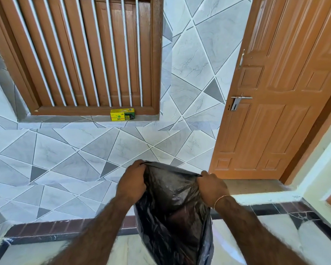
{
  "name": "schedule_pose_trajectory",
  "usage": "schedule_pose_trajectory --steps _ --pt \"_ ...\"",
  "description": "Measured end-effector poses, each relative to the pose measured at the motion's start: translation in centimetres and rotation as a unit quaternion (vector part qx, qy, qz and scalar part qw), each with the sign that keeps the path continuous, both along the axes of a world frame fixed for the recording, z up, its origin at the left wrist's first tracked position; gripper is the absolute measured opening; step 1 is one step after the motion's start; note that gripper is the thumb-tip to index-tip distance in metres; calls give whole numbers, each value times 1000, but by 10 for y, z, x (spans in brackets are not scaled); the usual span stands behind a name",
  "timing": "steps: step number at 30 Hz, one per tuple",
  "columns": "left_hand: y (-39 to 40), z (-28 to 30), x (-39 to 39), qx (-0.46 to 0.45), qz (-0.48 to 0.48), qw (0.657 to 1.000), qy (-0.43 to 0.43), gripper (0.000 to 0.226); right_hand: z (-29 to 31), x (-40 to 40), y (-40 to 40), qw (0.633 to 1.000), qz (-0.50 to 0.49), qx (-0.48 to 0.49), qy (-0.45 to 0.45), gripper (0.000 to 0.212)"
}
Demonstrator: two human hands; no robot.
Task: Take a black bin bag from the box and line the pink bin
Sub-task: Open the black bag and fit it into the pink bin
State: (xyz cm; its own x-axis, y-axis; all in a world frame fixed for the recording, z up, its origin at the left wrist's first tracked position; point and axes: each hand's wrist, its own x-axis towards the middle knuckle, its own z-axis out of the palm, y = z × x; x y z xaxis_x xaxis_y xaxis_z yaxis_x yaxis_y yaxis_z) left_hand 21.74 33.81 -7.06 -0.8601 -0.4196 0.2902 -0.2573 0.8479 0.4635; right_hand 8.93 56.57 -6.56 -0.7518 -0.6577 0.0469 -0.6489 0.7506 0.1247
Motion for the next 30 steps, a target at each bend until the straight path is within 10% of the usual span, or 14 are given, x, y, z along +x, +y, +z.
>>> schedule_pose_trajectory --steps 5,10,19,22,27,30 --pt "27 14 -14 40 -122 990 50 47 9 12 -19 976 98 -190 -34 30" --pt "31 34 -8 4 -99 992 78 46 5 7 -28 980 68 -144 -115 28" --pt "-2 4 19 -236 99 951 -171 24 4 -14 -5 990 -53 -118 -55 26" --pt "-15 -15 28 -162 197 949 -183 26 -2 -14 4 992 -56 -100 -48 29" --pt "-32 -36 34 213 337 913 -81 34 -14 -13 19 991 -71 -84 -70 32" --pt "-27 -45 33 236 327 912 -75 41 -20 -12 24 988 -100 -82 -83 33"
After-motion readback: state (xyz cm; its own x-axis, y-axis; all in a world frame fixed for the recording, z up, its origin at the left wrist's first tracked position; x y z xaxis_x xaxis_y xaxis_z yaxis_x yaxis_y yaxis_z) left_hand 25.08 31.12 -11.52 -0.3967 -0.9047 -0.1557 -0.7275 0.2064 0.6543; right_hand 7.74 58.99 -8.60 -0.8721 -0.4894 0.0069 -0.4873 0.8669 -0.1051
